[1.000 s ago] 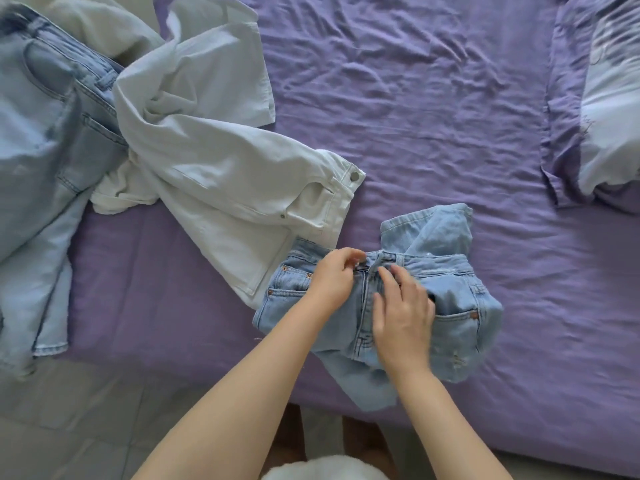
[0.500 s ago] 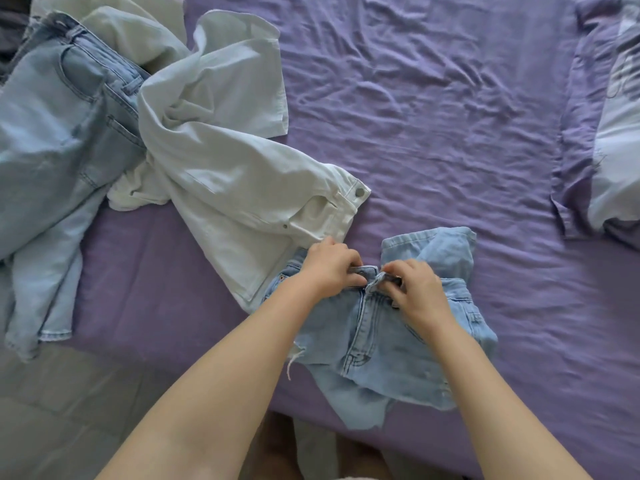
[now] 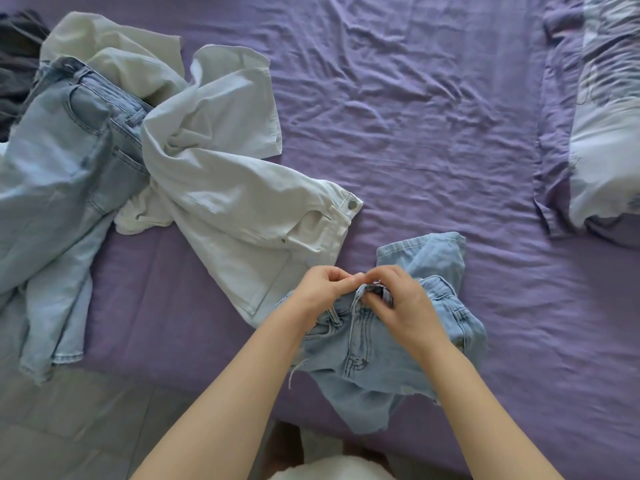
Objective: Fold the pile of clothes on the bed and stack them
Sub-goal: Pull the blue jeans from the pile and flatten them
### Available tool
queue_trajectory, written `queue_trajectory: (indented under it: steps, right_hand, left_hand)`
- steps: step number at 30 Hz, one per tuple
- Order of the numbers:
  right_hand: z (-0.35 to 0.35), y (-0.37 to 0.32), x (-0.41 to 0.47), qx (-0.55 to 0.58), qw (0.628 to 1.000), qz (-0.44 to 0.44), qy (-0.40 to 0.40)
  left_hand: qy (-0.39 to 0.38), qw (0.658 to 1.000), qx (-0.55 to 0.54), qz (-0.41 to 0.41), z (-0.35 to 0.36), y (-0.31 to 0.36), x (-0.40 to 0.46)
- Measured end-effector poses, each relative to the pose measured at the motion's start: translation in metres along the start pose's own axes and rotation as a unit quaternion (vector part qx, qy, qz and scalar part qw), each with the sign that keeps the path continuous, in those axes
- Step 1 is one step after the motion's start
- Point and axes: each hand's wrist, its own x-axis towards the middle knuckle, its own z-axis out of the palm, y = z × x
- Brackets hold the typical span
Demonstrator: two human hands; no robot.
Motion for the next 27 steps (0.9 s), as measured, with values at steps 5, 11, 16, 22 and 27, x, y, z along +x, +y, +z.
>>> queue_trajectory:
  steps: [5,11,16,22,27]
  right_hand:
    - [-0.002,0.000,-0.008,0.016,0.999,0.049,0.015]
    - [-0.031,0.001,0.001,0.158,0.971,0.139,-0.108]
    - [-0.037,0.003,0.002,0.145,0.973,0.096,-0.150]
    - [-0.041,0.011,0.000,0.177,0.964,0.144,-0.140]
    - [-0.031,0.022,0.013,0.041,0.984,0.145,-0.095]
  left_hand:
    - [-0.055,0.998,0.002,0.035,0.000,-0.001,-0.016]
    - [-0.070,0.994,0.039,0.074,-0.003,-0.004,-0.021]
    - [-0.140,0.987,0.033,0.068,-0.003,0.004,-0.025]
    - [-0.186,0.975,0.112,0.053,-0.002,0.011,-0.022]
    - [0.019,0.871,0.466,0.156,0.009,0.005,-0.010]
